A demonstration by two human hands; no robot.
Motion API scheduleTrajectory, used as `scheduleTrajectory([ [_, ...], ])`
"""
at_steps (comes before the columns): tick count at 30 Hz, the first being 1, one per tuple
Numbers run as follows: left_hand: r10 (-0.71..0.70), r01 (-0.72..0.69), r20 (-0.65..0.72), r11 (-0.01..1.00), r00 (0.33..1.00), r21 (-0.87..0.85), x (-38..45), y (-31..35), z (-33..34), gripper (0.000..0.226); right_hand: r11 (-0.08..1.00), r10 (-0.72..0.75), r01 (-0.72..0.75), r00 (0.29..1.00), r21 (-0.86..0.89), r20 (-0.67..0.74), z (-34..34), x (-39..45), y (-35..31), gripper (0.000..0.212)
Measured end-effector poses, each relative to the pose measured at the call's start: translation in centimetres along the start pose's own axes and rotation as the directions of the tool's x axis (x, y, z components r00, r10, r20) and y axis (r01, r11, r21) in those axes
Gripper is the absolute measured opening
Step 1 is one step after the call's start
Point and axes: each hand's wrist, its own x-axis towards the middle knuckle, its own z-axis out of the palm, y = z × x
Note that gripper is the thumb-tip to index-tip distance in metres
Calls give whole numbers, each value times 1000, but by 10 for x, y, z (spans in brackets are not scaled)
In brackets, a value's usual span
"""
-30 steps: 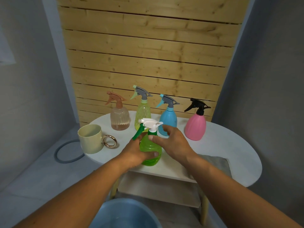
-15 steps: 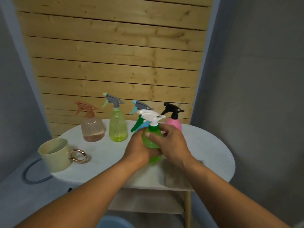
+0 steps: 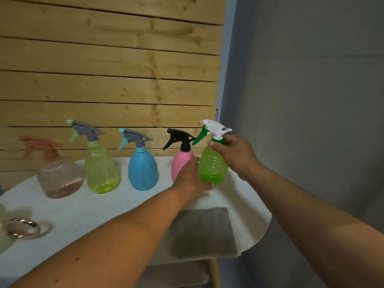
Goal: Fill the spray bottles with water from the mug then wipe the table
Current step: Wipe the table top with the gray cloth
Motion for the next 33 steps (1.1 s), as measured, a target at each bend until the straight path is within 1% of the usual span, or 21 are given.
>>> scheduleTrajectory([
  [2, -46, 48, 48, 998, 998, -39, 1, -7, 8, 76, 1000, 20, -20, 1000, -23, -3, -1, 10, 16, 20],
  [3, -60, 62, 65, 997, 996, -35, 3, -11, 11, 77, 999, 34, -34, 999, -34, -8, -1, 15, 25, 23],
  [6, -81, 82, 119, 997, 990, -5, 11, -24, 18, 70, 997, 60, -60, 998, -54, 1, 0, 20, 48, 28],
  [9, -128, 129, 140, 992, 982, 3, 18, -33, 25, 73, 996, 74, -73, 997, -49, 1, 2, 24, 63, 32],
  [13, -131, 130, 190, 991, 973, 15, 25, -39, 30, 82, 995, 81, -80, 997, -55, 8, -1, 31, 69, 22],
  [15, -128, 129, 194, 992, 973, 5, 27, -37, 31, 84, 995, 77, -75, 997, -70, 18, -1, 35, 68, 21],
  [18, -126, 129, 199, 992, 972, -4, 33, -36, 32, 84, 993, 75, -72, 997, -90, 22, -2, 40, 69, 25],
  [25, -119, 120, 186, 993, 975, 8, 38, -38, 36, 82, 994, 72, -70, 997, -82, 22, -7, 44, 76, 22],
  [33, -148, 147, 213, 989, 966, 23, 30, -30, 32, 85, 993, 97, -94, 995, -76, 29, -7, 40, 72, 21],
])
